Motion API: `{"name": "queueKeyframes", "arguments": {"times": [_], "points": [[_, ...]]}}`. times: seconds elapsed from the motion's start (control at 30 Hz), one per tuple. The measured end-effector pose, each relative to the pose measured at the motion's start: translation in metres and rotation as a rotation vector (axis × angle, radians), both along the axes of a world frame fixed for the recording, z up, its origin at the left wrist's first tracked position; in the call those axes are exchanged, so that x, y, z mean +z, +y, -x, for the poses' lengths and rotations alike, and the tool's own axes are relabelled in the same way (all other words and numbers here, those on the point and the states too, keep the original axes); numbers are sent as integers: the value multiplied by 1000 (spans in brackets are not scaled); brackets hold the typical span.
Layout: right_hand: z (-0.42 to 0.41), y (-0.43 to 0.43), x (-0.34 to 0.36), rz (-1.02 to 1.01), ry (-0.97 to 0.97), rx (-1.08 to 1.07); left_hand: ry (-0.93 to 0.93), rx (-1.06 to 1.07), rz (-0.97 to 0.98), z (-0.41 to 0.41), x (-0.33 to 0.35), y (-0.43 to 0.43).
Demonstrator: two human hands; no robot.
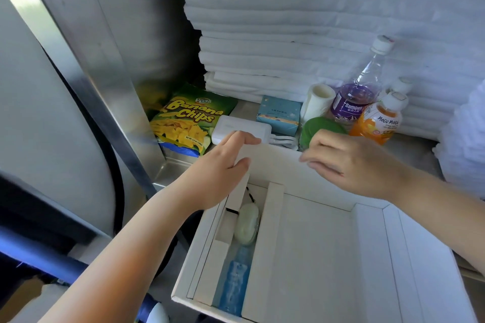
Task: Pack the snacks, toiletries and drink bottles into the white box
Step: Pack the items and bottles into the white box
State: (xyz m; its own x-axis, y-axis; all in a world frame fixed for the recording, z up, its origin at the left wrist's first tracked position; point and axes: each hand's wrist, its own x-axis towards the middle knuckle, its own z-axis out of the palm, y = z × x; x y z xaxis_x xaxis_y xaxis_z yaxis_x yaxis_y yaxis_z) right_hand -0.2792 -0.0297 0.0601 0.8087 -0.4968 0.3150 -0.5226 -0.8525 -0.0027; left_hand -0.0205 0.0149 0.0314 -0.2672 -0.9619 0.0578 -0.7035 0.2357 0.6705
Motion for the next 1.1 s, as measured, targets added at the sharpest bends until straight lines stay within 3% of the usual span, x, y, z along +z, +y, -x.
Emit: {"name": "queueKeyframes", "arguments": {"times": [0.3,0.4,0.53,0.67,0.73,1.1], "points": [[0,-8,-9,14,-70,41,4,-32,9,-3,-2,-4],[0,-8,-8,12,-68,36,14,-6,102,-12,1,-15],[1,-9,-10,-4,-78,25,-230,215,335,-45,-2,-41],[2,-10,-10,-18,-85,36,-736,196,-20,-73,-17,-57],[2,-10,-10,-20,-86,41,-858,127,-61,-77,-21,-63],[1,-9,-8,-72,-89,23,-898,-51,-105,-99,-13,-78]]}}
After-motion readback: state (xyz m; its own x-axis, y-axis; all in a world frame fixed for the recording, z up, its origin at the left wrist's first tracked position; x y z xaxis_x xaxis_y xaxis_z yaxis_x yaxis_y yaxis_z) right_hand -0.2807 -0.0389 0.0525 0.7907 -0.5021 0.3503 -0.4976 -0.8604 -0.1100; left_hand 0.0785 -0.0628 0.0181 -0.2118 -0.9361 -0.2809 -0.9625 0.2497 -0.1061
